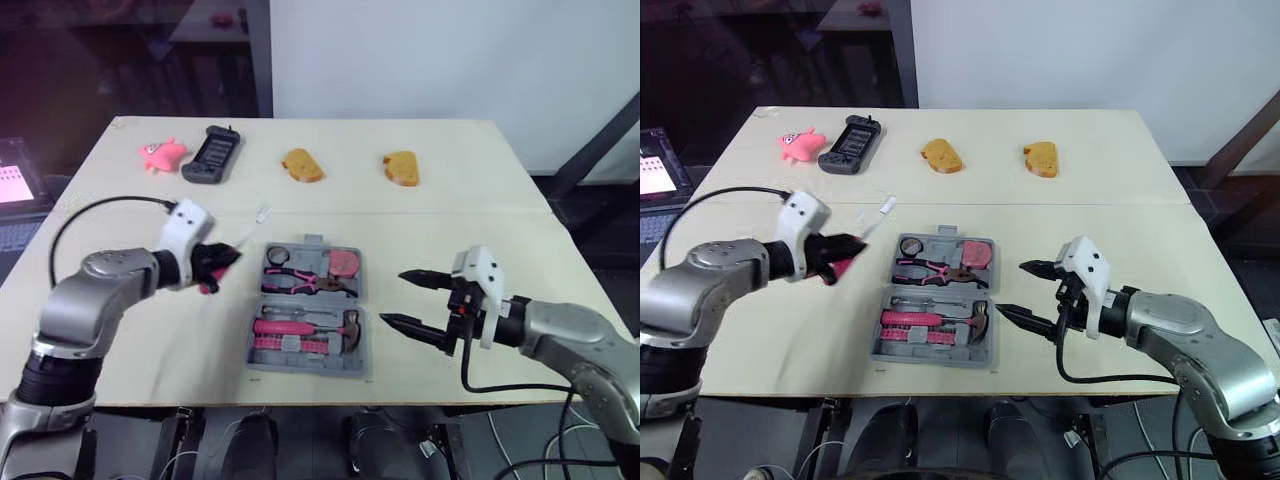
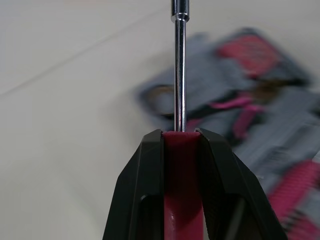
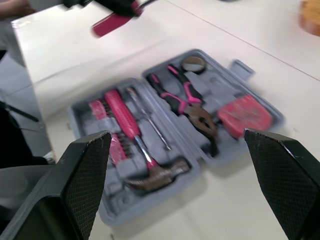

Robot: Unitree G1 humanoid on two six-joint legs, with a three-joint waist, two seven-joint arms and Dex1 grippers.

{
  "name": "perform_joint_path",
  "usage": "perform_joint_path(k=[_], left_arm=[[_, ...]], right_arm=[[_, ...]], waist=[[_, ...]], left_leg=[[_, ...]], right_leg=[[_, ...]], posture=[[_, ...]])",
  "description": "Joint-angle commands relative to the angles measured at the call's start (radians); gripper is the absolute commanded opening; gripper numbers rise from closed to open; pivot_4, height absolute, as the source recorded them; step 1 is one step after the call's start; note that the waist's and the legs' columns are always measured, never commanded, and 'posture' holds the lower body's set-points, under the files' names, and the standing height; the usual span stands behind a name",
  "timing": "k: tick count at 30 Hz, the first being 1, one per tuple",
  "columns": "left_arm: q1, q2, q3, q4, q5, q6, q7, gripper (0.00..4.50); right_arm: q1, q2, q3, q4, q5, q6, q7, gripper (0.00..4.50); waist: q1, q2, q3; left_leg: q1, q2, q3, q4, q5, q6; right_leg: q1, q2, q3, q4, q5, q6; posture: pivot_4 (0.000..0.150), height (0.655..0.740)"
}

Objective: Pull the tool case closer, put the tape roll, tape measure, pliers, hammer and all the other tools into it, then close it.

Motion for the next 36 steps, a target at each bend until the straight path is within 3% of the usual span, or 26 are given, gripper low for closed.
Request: perform_joint_path(k=[1, 9, 16, 28, 36], left_arm=[[-0.031, 0.019, -0.085, -0.048, -0.034, -0.055, -0.136, 0.39], [-0.213, 0.148, -0.381, -0.012, 0.074, -0.009, -0.353, 0.39], [-0.425, 0.248, -0.626, -0.134, 0.13, 0.171, -0.493, 0.39], [-0.51, 0.08, -0.77, -0.169, 0.266, 0.196, -0.364, 0.39], [-0.567, 0.012, -0.845, -0.166, 0.263, 0.268, -0.335, 0.39]], right_arm=[[0.048, -0.035, -0.064, -0.051, 0.02, 0.012, 0.012, 4.5], [0.137, -0.035, -0.11, -0.096, 0.024, 0.02, -0.005, 4.5], [0.133, -0.001, -0.076, -0.1, 0.004, 0.004, -0.044, 4.5], [0.131, 0.016, -0.063, -0.115, 0.018, 0.014, -0.079, 4.5], [0.125, 0.022, -0.046, -0.108, 0.014, 0.013, -0.081, 4.5]], waist=[[0.002, 0.001, 0.0], [0.002, 0.0, 0.001], [0.004, 0.0, 0.001], [0.007, 0.0, 0.002], [0.006, 0.0, 0.002]], left_leg=[[0.0, 0.0, 0.0, 0.0, 0.0, 0.0], [0.0, 0.0, 0.0, 0.002, 0.0, 0.0], [-0.001, 0.0, 0.0, 0.001, 0.0, 0.0], [-0.001, 0.0, 0.0, 0.004, 0.0, 0.001], [-0.001, 0.0, 0.0, 0.004, 0.0, 0.001]], right_leg=[[0.0, 0.0, 0.0, 0.0, 0.0, 0.0], [0.0, 0.001, 0.001, 0.0, 0.0, 0.0], [0.0, 0.001, 0.001, 0.0, -0.001, 0.001], [0.001, 0.001, 0.001, 0.0, -0.001, 0.0], [0.001, 0.001, 0.001, 0.0, -0.001, 0.001]], posture=[[0.15, 0.74], [0.15, 0.74], [0.15, 0.74], [0.15, 0.74], [0.15, 0.74]])
